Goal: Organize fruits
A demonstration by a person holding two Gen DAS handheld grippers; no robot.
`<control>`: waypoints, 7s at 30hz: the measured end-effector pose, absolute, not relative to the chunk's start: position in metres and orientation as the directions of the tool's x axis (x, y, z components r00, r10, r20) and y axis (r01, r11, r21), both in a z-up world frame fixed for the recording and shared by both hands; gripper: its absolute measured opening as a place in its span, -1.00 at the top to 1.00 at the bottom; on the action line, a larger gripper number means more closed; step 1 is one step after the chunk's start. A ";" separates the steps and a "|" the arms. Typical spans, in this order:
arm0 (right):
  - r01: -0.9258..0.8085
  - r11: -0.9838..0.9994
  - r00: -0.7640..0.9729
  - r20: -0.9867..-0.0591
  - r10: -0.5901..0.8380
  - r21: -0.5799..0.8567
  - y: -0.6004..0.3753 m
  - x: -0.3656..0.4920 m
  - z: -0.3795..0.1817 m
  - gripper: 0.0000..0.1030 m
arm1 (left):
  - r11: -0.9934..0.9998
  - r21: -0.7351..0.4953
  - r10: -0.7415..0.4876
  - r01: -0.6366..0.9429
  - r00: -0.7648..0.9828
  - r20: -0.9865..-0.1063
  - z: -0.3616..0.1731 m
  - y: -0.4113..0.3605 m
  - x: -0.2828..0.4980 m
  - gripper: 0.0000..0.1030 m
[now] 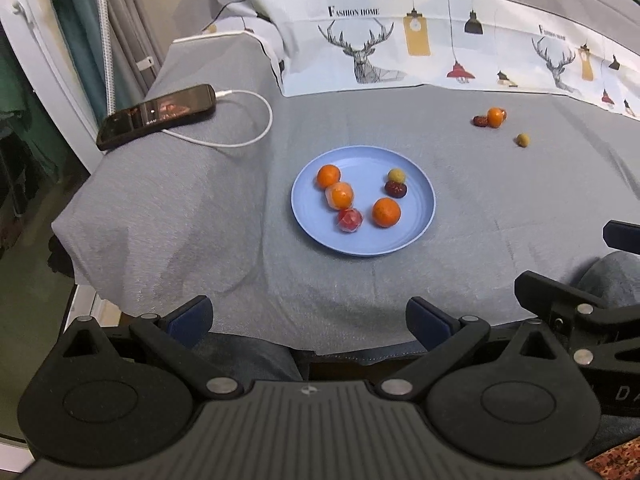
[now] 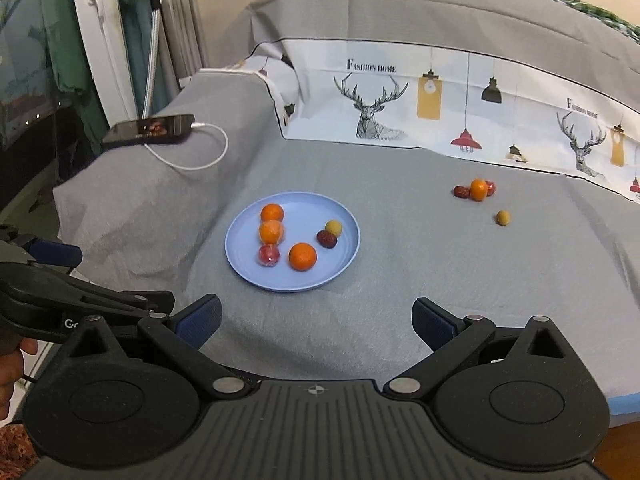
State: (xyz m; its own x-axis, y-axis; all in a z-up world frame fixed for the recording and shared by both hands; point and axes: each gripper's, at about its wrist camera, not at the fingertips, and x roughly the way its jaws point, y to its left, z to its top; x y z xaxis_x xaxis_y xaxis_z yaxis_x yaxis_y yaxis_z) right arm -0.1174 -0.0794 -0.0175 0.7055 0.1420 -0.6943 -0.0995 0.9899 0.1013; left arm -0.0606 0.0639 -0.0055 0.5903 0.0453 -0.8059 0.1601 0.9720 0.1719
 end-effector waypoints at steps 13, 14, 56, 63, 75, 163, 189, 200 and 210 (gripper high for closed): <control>-0.107 0.990 0.739 -0.658 0.144 0.096 -0.078 -0.133 -0.008 -0.96 | 0.969 0.185 0.050 0.161 0.608 -0.792 0.001 0.065 -0.072 -0.99; -0.108 0.990 0.739 -0.658 0.144 0.096 -0.078 -0.134 -0.008 -0.96 | 0.969 0.185 0.050 0.161 0.610 -0.791 0.001 0.065 -0.072 -0.99; 0.205 0.964 0.703 -0.711 -0.023 0.172 -0.183 -0.055 -0.061 -0.96 | 0.922 0.240 0.033 0.305 0.555 -0.831 -0.022 -0.043 0.053 -0.99; 0.351 0.926 0.676 -0.723 -0.146 0.141 -0.242 -0.008 -0.097 -0.96 | 0.896 0.259 0.028 0.360 0.538 -0.843 -0.042 -0.093 0.099 -0.99; 0.446 0.889 0.642 -0.728 -0.240 0.100 -0.292 0.096 -0.178 -0.95 | 0.881 0.281 0.074 0.380 0.477 -0.876 -0.093 -0.133 0.170 -0.99; 0.408 0.889 0.724 -0.667 -0.177 0.207 -0.271 0.042 -0.118 0.47 | 0.893 0.178 -0.083 0.414 0.538 -0.839 -0.013 -0.113 0.136 0.26; -0.167 0.984 0.800 -0.574 0.175 0.067 -0.063 -0.128 0.000 0.47 | 0.977 0.008 -0.125 0.215 0.599 -0.791 0.026 0.082 -0.075 0.27; -0.153 0.987 0.796 -0.586 0.155 0.053 -0.062 -0.123 -0.004 0.47 | 0.973 0.003 -0.137 0.230 0.589 -0.797 0.022 0.082 -0.066 0.27; -0.141 0.990 0.776 -0.618 0.128 0.028 -0.061 -0.093 -0.020 0.47 | 0.977 0.002 -0.117 0.215 0.541 -0.833 0.002 0.086 -0.030 0.27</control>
